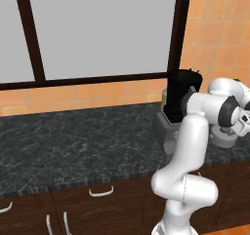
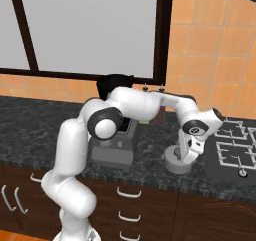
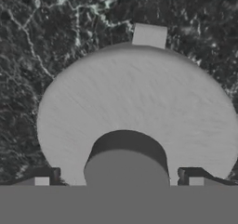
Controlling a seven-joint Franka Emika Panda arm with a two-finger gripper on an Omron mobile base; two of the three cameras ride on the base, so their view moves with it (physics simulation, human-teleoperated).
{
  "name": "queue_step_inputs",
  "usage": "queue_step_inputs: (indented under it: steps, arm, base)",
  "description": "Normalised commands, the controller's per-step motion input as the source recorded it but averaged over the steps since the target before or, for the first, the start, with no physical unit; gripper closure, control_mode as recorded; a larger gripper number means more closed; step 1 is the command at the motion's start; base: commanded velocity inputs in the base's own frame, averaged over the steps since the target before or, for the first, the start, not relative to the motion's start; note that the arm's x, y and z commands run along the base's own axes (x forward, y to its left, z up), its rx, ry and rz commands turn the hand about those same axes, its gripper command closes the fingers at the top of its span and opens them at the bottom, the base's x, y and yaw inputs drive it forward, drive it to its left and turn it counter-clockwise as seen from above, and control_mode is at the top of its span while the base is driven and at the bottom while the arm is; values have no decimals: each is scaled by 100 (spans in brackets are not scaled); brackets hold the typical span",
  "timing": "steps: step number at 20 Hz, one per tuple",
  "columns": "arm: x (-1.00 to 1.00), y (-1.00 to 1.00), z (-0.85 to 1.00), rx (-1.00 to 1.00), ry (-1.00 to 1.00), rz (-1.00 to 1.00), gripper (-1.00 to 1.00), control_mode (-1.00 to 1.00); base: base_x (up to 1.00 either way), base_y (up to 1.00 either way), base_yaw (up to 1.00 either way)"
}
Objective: Close the lid blender by securely placing the lid on top.
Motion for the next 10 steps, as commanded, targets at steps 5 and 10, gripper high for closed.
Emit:
queue_step_inputs:
  steps: [5, 10]
  arm:
    - [-2, 10, -93, -6, 0, 0, 100, -100]
    - [-28, 3, -41, 0, -11, 0, 100, -100]
  base:
    - [0, 0, 0]
    - [0, 0, 0]
